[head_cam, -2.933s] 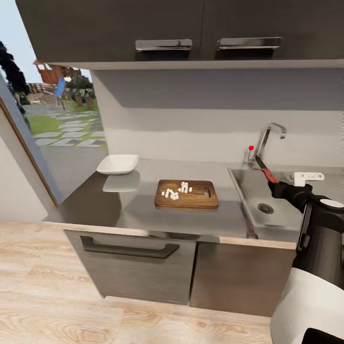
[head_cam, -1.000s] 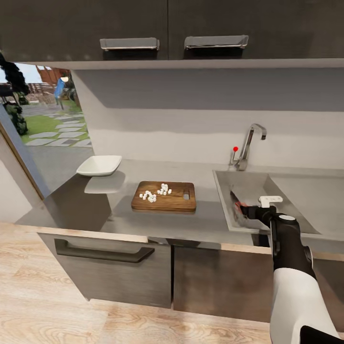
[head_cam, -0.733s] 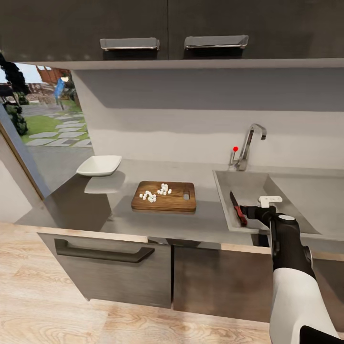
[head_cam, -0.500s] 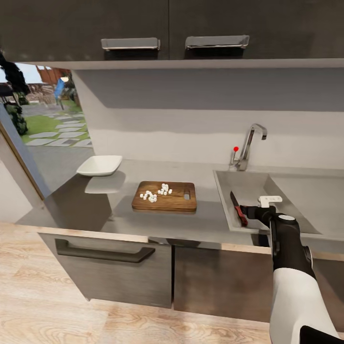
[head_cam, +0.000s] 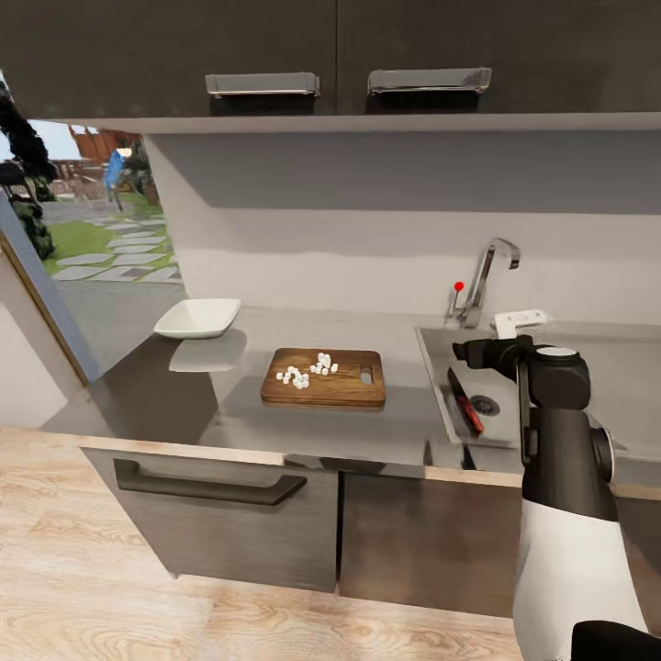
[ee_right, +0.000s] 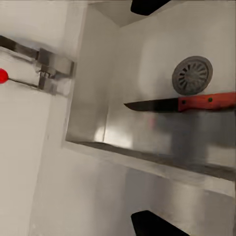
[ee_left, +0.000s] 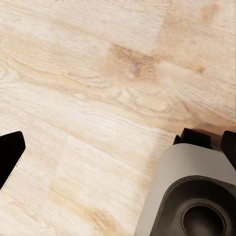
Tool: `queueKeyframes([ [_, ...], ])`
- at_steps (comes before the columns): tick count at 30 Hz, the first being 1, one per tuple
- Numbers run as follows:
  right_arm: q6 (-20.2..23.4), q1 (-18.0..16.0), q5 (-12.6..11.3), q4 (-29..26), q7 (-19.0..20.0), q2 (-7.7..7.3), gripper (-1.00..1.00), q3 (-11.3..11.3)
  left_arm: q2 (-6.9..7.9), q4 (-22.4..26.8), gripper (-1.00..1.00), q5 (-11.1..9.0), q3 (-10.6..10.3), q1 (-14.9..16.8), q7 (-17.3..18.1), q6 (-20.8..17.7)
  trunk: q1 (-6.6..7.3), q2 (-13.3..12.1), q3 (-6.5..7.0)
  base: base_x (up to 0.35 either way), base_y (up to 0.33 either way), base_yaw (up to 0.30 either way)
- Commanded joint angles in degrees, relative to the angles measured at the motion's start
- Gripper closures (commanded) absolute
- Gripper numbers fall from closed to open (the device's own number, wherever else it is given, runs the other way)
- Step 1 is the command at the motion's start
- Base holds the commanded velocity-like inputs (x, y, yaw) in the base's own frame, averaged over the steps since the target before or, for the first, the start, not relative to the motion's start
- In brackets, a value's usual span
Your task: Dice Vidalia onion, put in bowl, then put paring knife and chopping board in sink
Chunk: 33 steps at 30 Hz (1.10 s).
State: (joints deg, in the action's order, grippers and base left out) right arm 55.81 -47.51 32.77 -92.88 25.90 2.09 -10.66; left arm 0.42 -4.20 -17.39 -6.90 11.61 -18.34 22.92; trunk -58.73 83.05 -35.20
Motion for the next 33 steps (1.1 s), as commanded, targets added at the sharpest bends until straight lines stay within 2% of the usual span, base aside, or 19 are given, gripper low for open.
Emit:
queueKeyframes([
  [1,0.22,-0.14,0.58,0.30,0.66,0.17,-1.00,0.11,0.00,-0.20,-1.00,-0.36,-0.48,0.08,-0.03,0.28,0.00,0.03,-0.05,0.000,0.262,0.000],
  [22,0.09,-0.19,0.63,1.12,1.14,-0.10,-1.00,0.10,0.28,-0.20,-1.00,-0.36,-0.44,0.08,-0.03,0.28,0.00,0.03,-0.05,0.000,0.282,0.000],
  [30,-0.05,-0.20,0.54,1.26,1.01,-0.17,-1.00,0.00,0.17,-0.15,-1.00,-0.32,-0.48,0.08,-0.13,0.00,0.00,0.03,-0.05,0.000,0.037,0.000],
  [33,-1.91,-0.16,0.54,2.05,0.98,-0.22,-1.00,-0.10,0.13,-0.12,-1.00,-0.18,-0.48,0.08,-0.03,0.09,0.00,0.03,-0.05,0.000,0.001,0.000],
])
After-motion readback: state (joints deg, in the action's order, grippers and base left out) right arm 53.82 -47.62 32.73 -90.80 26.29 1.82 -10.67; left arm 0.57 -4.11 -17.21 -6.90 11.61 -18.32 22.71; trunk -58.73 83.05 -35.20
